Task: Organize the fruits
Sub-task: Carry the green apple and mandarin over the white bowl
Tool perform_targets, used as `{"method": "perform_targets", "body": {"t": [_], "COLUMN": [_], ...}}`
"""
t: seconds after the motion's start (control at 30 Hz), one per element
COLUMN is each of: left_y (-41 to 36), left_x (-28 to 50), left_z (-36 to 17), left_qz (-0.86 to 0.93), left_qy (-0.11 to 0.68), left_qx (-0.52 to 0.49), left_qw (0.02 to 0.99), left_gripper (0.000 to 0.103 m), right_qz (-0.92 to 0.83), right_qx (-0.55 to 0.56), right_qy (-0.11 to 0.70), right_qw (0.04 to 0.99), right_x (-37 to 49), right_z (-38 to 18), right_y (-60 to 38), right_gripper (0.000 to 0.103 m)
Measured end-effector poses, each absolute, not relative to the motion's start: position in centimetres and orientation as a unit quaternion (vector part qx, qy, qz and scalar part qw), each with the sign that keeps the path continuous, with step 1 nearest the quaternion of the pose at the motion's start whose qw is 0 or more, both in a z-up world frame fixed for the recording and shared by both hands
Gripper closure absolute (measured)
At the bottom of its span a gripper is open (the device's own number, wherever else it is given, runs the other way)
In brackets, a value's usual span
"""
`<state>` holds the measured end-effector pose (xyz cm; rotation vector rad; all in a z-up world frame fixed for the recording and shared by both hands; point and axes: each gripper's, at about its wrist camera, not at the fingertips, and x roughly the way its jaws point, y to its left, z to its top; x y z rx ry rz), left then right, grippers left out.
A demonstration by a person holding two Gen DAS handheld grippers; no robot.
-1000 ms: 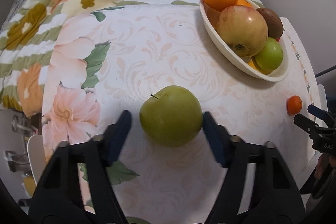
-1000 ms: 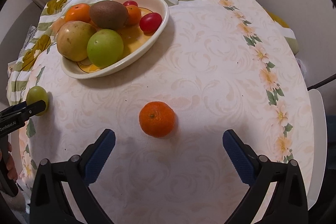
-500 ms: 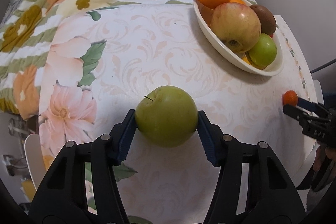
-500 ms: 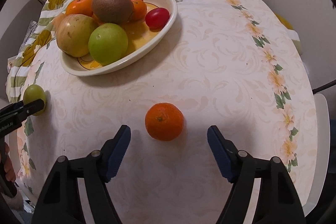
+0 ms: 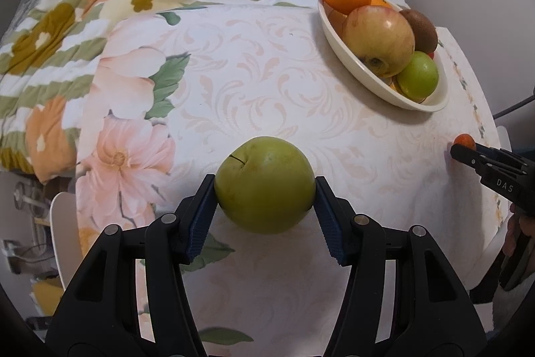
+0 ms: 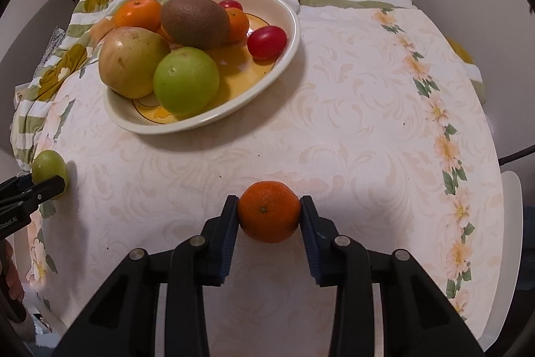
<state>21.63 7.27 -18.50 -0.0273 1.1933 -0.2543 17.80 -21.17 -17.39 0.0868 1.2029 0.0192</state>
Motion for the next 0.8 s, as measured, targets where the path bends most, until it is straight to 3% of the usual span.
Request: {"method": "perform_targets", "body": {"t": [0.8], "left_y": [3.1], "left_x": [20.9], "left_z": [-8.8], "left_qz": [-0.142], "left_qy": [0.488], "left_qx": [-0.033], "left_qw": [0.86], "left_gripper": [0.039], "right_qz": [0.056], "right_qx": [0.027], "right_qy": [0.51], "right_qw": [0.858], "right_x": [18.2], "right_z": [-8.8], "right_y": [-22.1], "right_gripper": [0.07]}}
